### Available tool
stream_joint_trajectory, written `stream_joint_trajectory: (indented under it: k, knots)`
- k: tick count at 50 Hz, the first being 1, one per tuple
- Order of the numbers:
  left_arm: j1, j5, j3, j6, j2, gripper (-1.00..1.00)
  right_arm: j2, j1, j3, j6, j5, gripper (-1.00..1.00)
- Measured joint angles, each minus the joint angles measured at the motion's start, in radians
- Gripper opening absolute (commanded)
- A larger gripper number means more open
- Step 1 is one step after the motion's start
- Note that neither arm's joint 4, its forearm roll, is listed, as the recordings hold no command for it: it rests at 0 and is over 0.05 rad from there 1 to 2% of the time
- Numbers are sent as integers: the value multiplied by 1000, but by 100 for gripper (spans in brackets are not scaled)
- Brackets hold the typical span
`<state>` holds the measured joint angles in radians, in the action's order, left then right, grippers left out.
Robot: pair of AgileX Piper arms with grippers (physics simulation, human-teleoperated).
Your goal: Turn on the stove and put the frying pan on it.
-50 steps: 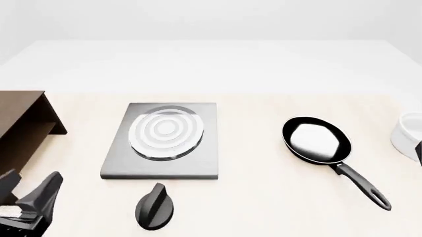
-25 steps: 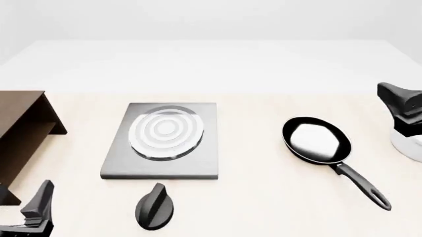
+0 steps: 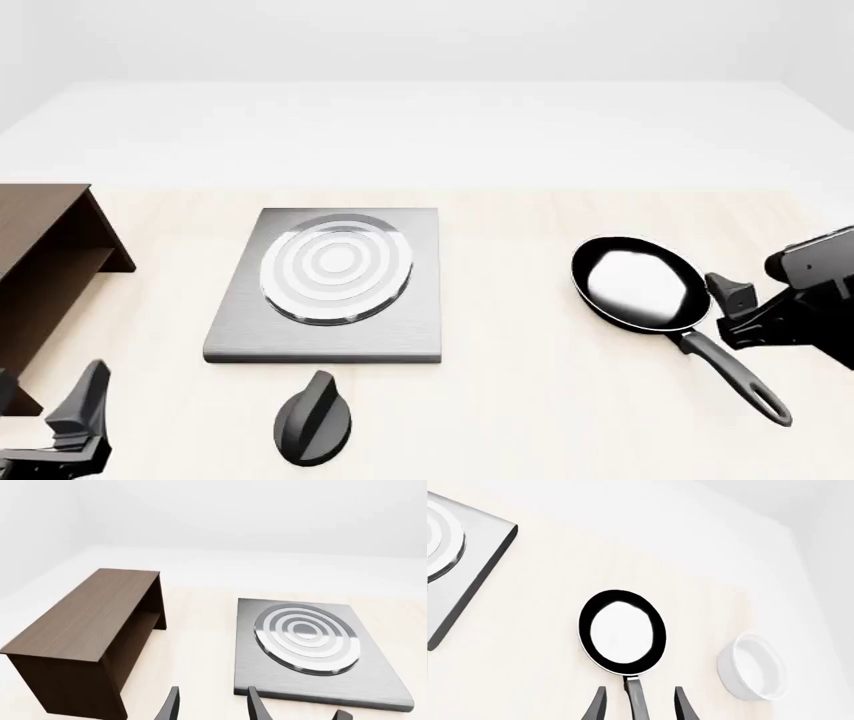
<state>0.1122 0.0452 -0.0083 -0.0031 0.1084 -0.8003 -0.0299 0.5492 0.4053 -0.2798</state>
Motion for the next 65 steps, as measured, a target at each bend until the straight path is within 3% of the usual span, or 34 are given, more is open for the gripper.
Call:
stream_joint_trajectory:
  k: [11,31,65]
  knots:
    - [4,19,2,-15,-8,100,-74,-42,-148,28,145,100]
    - [0,127,-14,-24,-92,100,-283,-129,-282,97,431,100]
    - [1,10,4,-22,21,100,-646,-186,-329,163,798,100]
